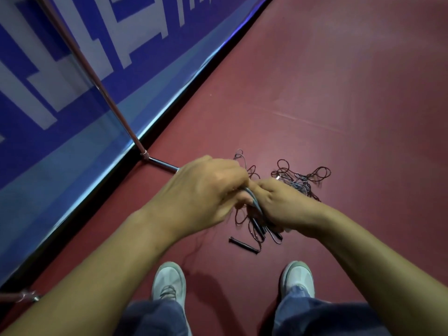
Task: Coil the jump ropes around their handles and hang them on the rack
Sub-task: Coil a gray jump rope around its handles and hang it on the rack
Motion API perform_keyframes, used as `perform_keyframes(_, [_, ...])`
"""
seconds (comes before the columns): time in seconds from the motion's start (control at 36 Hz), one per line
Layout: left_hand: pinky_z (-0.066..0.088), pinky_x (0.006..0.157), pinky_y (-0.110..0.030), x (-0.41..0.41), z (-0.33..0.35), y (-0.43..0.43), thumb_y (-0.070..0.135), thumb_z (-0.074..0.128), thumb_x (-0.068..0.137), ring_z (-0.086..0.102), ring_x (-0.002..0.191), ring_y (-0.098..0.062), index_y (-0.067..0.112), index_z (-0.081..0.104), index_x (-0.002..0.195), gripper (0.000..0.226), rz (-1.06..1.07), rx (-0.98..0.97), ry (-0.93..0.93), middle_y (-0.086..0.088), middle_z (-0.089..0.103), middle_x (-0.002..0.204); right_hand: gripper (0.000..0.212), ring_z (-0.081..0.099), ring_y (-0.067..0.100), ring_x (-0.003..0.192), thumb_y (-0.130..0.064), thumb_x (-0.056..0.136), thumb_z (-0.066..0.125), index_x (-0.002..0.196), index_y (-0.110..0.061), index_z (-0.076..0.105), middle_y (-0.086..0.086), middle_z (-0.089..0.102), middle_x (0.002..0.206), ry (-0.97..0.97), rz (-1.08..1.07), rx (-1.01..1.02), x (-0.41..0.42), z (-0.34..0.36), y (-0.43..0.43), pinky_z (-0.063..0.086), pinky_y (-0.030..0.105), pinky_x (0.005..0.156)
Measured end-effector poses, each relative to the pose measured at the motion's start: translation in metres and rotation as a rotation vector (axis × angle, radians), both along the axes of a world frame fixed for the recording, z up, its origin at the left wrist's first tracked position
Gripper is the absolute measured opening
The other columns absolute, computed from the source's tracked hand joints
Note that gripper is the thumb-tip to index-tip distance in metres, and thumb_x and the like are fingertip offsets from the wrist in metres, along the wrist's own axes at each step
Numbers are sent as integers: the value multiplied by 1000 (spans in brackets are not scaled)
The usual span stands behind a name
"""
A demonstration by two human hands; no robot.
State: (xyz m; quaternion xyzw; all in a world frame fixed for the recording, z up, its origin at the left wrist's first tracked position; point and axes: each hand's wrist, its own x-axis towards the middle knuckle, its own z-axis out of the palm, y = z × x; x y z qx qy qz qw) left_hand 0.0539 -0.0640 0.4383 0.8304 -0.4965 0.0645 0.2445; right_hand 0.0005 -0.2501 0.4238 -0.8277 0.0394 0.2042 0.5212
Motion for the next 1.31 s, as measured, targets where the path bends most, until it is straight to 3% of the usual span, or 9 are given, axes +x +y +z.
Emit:
perform_keyframes(0.14, [48, 62, -34, -2, 9, -4, 25, 73, 91, 56, 68, -15, 12, 68, 84, 16, -39, -146, 186, 4, 60, 80, 63, 41, 13, 45, -62, 105, 31, 68, -15, 54, 0, 49, 57, 40, -57, 192, 2, 1, -4, 33, 23, 44])
perform_keyframes(0.31, [44, 58, -27, -8, 16, -6, 25, 77, 85, 51, 60, -10, 10, 69, 75, 20, -76, -107, 171, 5, 60, 66, 69, 41, 18, 42, -64, 104, 31, 61, -19, 59, 6, 47, 55, 4, -190, 54, 6, -6, -13, 37, 27, 43])
perform_keyframes(0.5, [41, 58, -17, 4, 21, 2, 25, 82, 81, 50, 61, -3, 12, 76, 78, 14, -73, -89, 140, 7, 57, 72, 81, 44, 14, 47, -68, 101, 13, 82, -14, 70, 7, 50, 62, 82, 6, 23, -15, 2, -1, 36, 22, 42])
perform_keyframes(0.58, [48, 57, -30, 11, 19, 2, 24, 83, 77, 61, 64, -10, 14, 78, 75, 12, -31, -140, 241, 5, 63, 72, 92, 44, 19, 52, -76, 94, 5, 90, -12, 71, 9, 49, 67, 125, 109, 58, -22, 14, 5, 35, 22, 42])
perform_keyframes(0.78, [50, 62, -30, 22, 6, -1, 3, 86, 72, 66, 65, -15, 9, 79, 74, 10, 86, -176, 862, -8, 74, 69, 48, 61, 26, 53, -56, 75, 78, 80, -10, 62, 15, 63, 66, -102, 310, -231, -24, 16, 14, 51, 45, 51])
perform_keyframes(0.94, [46, 61, -32, 30, -17, 2, 16, 87, 72, 59, 65, -26, 9, 78, 75, 13, 144, -263, 1185, -22, 68, 73, 37, 55, 17, 58, -38, 76, 80, 93, -22, 52, -3, 58, 72, -246, 209, -407, -19, 15, 11, 48, 39, 54])
perform_keyframes(1.11, [21, 53, -28, 22, -36, -4, 5, 75, 78, 31, 47, -11, 19, 61, 64, 24, 152, -383, 1454, -4, 43, 57, 62, 45, 10, 44, -5, 79, 74, 125, -26, 38, -4, 52, 57, -277, 65, 9, -20, 24, -1, 39, 27, 45])
perform_keyframes(1.19, [19, 51, -26, 6, -42, -16, 28, 57, 100, 23, 52, -12, 20, 56, 65, 36, 147, -335, 1468, -2, 41, 53, 51, 42, 12, 46, -3, 78, 69, 115, -28, 46, -1, 52, 59, -326, -52, 75, -13, 24, -11, 38, 28, 46])
perform_keyframes(1.31, [29, 52, -29, -17, -37, -29, 28, 46, 108, 33, 55, -20, 13, 63, 79, 37, 184, -213, 1285, -9, 51, 60, 31, 51, 14, 46, -12, 76, 73, 96, -27, 55, 0, 63, 69, -266, -187, -189, -3, 13, -31, 45, 33, 45])
